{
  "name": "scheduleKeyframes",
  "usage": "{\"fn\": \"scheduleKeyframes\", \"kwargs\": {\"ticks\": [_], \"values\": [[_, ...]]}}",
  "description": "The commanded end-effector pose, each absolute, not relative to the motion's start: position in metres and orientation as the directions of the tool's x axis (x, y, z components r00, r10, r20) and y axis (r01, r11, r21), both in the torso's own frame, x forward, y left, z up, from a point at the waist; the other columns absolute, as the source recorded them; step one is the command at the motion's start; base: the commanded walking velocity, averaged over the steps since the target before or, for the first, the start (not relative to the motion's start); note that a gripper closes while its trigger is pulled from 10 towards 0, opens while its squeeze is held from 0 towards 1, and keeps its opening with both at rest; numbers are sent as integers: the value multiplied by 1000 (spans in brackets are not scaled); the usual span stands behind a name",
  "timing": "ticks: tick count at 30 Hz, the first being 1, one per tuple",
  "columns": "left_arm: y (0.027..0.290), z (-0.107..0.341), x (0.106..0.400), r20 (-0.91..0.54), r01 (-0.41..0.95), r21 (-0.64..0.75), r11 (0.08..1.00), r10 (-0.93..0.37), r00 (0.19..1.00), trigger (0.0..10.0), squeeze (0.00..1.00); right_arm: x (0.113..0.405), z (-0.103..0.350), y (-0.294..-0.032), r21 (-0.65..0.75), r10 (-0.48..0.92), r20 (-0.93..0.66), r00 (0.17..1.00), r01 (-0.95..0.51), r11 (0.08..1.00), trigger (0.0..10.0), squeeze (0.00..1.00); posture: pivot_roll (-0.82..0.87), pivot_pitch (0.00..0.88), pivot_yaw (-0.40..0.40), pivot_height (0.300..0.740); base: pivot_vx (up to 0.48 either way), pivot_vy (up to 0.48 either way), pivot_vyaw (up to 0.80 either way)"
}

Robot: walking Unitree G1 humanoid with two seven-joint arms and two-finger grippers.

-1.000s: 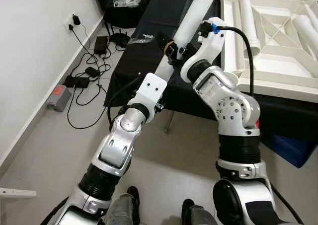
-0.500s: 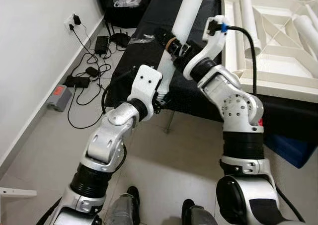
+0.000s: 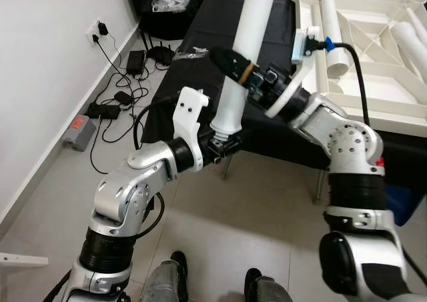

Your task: Building children table

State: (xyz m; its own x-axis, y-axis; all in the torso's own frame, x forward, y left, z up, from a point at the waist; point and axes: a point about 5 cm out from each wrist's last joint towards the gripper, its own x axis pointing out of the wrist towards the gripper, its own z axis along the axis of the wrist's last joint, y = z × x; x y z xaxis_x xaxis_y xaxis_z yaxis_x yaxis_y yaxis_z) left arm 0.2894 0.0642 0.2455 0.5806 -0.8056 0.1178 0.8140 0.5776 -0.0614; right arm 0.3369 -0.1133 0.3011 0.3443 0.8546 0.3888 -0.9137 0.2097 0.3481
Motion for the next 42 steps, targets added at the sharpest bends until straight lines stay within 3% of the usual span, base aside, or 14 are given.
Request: {"fn": "scheduleKeyframes", "kwargs": {"ticks": [1,3,5,7,17,25,26,42], "values": [[56,244,280,110,856,-59,514,-849,517,10000,0,332,296,-107,358,882,385,273,-925,129,10000,0,141,233,-9,740,0,0,0],[56,244,280,110,856,-59,514,-849,517,10000,0,332,296,-107,358,882,385,273,-925,129,10000,0,141,233,-9,740,0,0,0],[54,232,268,68,881,-119,458,-881,467,10000,0,329,296,-114,298,917,349,192,-951,85,10000,0,140,226,0,740,0,0,0],[54,230,265,59,886,-135,443,-889,453,10000,0,328,296,-116,287,924,339,175,-955,75,10000,0,140,226,0,740,0,0,0],[56,224,262,37,892,-164,421,-901,432,10000,0,328,290,-121,201,983,158,98,-977,65,10000,0,140,237,-4,740,0,0,0],[56,222,258,23,894,-175,413,-906,423,10000,0,329,287,-122,195,990,119,74,-980,50,10000,0,140,244,-4,740,0,0,0],[56,222,257,23,894,-178,412,-906,422,10000,0,331,286,-123,198,991,116,72,-979,48,0,0,140,246,-4,740,0,0,0],[56,218,258,-10,886,-191,423,-903,429,10000,0,333,281,-125,230,992,113,58,-973,31,0,0,137,253,0,740,0,0,0]]}}
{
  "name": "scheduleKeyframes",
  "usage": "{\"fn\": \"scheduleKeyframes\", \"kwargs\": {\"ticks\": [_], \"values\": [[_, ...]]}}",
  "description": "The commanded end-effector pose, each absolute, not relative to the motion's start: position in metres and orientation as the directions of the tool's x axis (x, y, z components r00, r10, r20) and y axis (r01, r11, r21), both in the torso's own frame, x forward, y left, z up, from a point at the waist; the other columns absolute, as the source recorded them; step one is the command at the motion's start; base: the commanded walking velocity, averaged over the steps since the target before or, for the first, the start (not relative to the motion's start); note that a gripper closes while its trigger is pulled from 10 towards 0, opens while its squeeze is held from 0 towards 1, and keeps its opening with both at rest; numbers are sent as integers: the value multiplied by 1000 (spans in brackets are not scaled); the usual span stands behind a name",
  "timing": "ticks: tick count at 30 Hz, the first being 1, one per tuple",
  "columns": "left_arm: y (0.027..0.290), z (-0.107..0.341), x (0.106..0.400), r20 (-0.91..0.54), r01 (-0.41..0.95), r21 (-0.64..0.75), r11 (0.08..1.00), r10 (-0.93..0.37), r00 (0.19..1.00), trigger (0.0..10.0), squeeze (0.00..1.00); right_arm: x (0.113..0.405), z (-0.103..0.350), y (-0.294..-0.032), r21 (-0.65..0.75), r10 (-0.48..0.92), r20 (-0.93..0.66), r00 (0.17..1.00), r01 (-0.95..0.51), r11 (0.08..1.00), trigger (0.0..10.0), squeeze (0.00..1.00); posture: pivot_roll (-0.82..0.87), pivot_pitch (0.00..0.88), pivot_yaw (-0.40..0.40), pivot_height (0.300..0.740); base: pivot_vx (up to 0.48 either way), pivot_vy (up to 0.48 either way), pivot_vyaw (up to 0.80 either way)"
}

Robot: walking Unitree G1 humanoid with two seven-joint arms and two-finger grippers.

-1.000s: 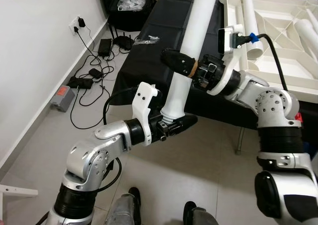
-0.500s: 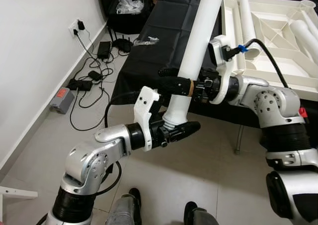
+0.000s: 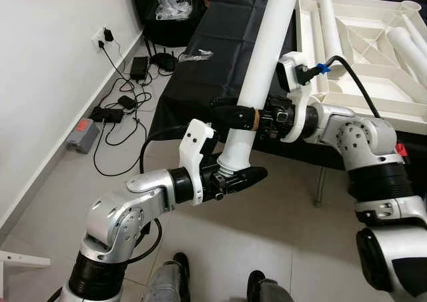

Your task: Building children table

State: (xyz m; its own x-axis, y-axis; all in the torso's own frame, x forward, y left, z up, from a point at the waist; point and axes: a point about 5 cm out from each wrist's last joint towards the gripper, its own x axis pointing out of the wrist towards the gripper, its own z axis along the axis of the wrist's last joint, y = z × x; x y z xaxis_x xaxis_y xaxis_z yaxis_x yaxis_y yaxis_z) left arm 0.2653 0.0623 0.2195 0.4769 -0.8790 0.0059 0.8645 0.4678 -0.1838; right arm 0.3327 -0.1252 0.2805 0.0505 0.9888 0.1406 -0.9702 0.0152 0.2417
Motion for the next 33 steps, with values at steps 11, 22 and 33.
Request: {"fn": "scheduleKeyframes", "kwargs": {"ticks": [11,22,33], "values": [[58,218,267,-48,852,-161,498,-866,497,10000,0,333,279,-127,245,992,108,61,-969,33,0,0,142,265,1,740,0,0,0],[71,227,284,-48,756,-61,652,-759,650,10000,0,361,281,-142,202,943,70,326,-930,306,0,0,146,271,5,740,0,0,0],[75,226,287,-53,695,6,719,-694,718,10000,0,384,301,-179,130,770,128,625,-780,612,0,0,153,259,2,740,0,0,0]]}}
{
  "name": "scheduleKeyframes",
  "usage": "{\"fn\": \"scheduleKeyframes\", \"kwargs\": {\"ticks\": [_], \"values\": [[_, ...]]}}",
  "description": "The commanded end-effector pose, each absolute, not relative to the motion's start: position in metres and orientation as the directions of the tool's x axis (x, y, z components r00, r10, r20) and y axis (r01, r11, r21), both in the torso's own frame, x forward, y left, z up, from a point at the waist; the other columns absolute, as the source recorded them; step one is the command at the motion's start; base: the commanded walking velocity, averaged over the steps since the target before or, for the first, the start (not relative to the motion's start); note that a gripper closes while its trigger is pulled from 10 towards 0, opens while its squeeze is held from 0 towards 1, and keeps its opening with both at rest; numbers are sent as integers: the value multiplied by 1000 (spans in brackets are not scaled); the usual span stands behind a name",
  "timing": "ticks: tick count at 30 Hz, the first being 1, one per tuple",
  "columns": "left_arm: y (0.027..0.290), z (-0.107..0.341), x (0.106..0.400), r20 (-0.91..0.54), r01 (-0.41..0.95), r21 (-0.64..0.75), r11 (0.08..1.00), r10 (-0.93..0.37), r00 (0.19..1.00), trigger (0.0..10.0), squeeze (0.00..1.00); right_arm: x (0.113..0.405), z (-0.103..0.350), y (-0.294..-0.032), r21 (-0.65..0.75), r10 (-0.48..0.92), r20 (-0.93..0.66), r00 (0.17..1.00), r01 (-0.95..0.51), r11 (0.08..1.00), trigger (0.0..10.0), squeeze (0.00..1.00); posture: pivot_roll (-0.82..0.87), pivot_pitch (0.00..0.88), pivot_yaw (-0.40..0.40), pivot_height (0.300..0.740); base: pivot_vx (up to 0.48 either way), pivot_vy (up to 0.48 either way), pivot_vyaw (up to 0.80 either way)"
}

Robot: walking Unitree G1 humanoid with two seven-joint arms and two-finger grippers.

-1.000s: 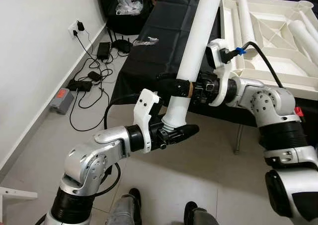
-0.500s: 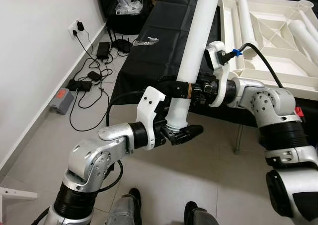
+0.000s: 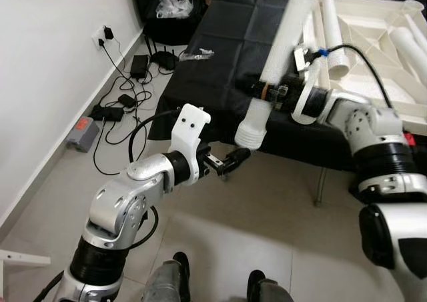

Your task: Building children table

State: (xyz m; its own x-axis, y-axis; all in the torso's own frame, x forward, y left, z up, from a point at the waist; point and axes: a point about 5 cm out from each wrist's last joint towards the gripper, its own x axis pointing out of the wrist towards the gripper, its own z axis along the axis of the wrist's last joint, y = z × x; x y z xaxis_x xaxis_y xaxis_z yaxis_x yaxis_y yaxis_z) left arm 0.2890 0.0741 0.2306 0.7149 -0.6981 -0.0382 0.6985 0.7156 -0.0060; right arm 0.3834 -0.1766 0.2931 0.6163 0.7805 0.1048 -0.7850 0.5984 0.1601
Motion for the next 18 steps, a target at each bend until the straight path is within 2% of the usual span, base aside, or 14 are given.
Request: {"fn": "scheduleKeyframes", "kwargs": {"ticks": [1,3,4,6,10,12,18], "values": [[75,226,287,-45,686,2,728,-685,727,10000,0,384,306,-184,122,748,146,647,-762,636,0,0,153,256,-1,740,0,0,0],[76,226,287,-41,675,3,737,-675,737,10000,0,385,312,-190,107,720,172,673,-739,665,0,0,154,253,1,740,0,0,0],[76,222,285,-43,665,-23,746,-665,745,10000,0,387,320,-199,97,656,214,724,-684,723,9725,0,152,248,-1,740,0,0,0],[76,217,282,-51,650,-49,758,-652,756,10000,0,390,330,-212,81,559,274,782,-598,797,10000,0,151,244,-3,740,0,0,0],[76,211,279,-43,602,-102,792,-609,792,10000,0,391,341,-216,52,461,365,809,-513,857,10000,0,146,234,-2,740,0,0,0],[75,210,279,-40,592,-69,803,-595,803,10000,0,392,342,-217,75,384,393,836,-445,892,10000,0,147,235,-4,740,0,0,0],[73,214,279,1,581,-26,813,-582,813,10000,0,386,340,-199,66,349,461,816,-424,903,10000,0,150,245,1,740,0,0,0]]}}
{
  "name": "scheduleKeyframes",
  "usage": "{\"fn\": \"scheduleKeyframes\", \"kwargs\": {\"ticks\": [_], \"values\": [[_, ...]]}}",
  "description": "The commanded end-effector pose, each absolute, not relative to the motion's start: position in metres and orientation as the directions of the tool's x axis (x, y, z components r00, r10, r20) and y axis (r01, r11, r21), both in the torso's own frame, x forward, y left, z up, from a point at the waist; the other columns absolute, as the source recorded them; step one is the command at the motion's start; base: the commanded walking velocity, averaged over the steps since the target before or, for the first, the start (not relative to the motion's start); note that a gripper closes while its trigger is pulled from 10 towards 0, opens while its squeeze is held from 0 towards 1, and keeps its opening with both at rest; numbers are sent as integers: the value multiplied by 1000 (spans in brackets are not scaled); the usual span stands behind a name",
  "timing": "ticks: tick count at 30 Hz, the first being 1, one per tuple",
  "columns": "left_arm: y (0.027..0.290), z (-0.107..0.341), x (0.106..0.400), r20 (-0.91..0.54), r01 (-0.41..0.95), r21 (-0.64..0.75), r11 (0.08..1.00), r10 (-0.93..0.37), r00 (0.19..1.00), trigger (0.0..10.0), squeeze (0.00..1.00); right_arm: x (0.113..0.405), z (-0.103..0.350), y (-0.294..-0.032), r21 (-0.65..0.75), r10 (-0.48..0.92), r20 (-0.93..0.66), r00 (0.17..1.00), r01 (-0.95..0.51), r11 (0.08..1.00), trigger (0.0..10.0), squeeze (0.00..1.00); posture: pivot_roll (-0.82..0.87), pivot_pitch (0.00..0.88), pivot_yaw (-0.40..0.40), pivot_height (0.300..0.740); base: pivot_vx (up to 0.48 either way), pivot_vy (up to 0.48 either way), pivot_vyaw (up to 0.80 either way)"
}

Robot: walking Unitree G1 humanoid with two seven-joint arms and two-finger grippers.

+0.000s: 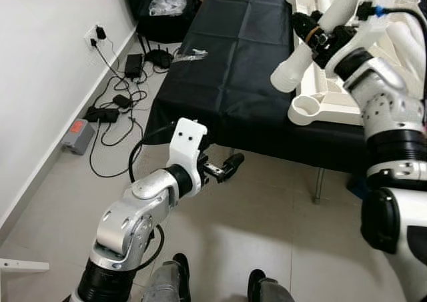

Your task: Building children table

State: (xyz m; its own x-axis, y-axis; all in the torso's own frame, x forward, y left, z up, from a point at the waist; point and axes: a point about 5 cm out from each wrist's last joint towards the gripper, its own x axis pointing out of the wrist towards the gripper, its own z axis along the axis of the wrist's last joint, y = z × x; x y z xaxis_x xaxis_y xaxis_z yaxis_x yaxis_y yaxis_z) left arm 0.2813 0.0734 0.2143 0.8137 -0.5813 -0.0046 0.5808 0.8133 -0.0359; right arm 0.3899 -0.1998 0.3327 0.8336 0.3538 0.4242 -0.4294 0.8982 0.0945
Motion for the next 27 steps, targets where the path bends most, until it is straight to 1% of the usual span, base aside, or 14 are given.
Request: {"fn": "scheduleKeyframes", "kwargs": {"ticks": [1,4,6,10,13,18,19,24,27], "values": [[74,217,281,18,568,-21,823,-568,823,10000,0,384,339,-193,58,360,470,806,-436,898,10000,0,149,250,-2,740,0,-420,0],[75,219,282,38,552,-6,834,-551,833,10000,0,382,339,-186,43,382,472,794,-454,890,10000,0,145,247,2,740,0,-434,0],[78,221,284,44,540,-20,841,-539,841,10000,0,381,340,-181,40,393,479,785,-466,884,10000,0,141,245,3,740,0,-454,0],[80,221,286,49,528,-21,849,-527,849,10000,0,382,340,-180,35,387,483,785,-459,888,10000,0,146,242,0,740,0,-444,0],[82,223,287,60,517,-29,855,-515,855,10000,0,383,341,-179,38,382,482,789,-454,890,10000,0,146,243,-4,740,405,-251,0],[83,221,287,57,515,-57,855,-512,857,10000,0,381,342,-175,32,382,483,788,-452,891,10000,0,150,242,-7,740,422,0,0],[86,220,289,59,493,-78,867,-490,870,10000,0,381,342,-173,26,387,482,786,-454,890,10000,0,150,244,-8,740,0,0,0],[89,220,291,60,469,-102,877,-466,883,10000,0,382,346,-173,22,384,488,784,-451,892,10000,0,146,243,-10,740,0,0,0],[91,220,292,64,452,-99,887,-447,892,10000,0,382,350,-173,6,384,496,779,-446,895,10000,0,148,243,-13,740,0,0,0]]}}
